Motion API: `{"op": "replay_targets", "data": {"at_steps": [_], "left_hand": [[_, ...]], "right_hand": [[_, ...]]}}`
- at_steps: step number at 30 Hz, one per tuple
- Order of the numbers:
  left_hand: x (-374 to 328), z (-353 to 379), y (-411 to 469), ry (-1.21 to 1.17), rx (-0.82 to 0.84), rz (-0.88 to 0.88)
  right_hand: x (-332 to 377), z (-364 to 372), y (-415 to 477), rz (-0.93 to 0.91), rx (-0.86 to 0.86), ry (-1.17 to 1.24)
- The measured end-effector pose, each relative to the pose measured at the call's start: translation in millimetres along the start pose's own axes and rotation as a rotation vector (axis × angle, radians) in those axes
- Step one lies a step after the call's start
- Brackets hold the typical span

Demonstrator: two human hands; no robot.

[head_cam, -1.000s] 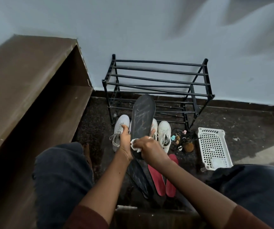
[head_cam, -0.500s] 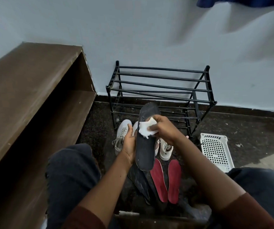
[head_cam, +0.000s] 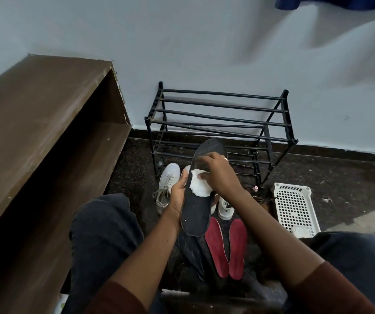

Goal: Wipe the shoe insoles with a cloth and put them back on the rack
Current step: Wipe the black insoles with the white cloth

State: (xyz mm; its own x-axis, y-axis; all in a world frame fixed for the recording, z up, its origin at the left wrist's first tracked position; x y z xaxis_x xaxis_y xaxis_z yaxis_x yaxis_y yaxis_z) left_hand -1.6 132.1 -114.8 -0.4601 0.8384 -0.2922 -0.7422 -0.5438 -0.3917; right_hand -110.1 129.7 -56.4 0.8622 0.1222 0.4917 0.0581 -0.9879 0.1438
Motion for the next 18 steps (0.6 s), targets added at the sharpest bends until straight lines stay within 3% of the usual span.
{"op": "replay_targets", "data": {"at_steps": [2, 5, 12, 18], "left_hand": [[-0.7, 1.4, -2.6, 0.002, 0.012, 0.021], [-5.5, 2.5, -1.7, 0.051, 0.019, 0.048], [-4.6, -14.6, 9.5, 0.098, -0.216, 0.049], [-5.4, -15.4, 8.2, 0.106, -0.309, 0.082]], "right_hand": [[2.4, 2.2, -7.1, -0.014, -0.101, -0.015], [7.9, 10.0, -15.9, -0.025, -0.022, -0.035], [15.5, 37.4, -36.0, -0.056, 0.021, -0.046], [17.2, 39.3, -43.2, -0.133, 0.048, 0.006]]}}
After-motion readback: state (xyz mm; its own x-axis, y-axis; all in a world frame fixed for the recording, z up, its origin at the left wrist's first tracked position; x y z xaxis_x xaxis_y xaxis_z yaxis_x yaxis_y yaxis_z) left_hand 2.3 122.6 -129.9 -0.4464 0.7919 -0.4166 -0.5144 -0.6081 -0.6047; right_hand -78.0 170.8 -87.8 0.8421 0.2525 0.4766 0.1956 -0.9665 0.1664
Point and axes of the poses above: each hand's wrist, its own y-axis towards the middle knuckle, its own z-axis out of the palm, x = y × z, the point moved 1 cm from there along y, towards the middle knuckle, and after that the axes turned 8 degrees about -z, right-handed, at the moved point
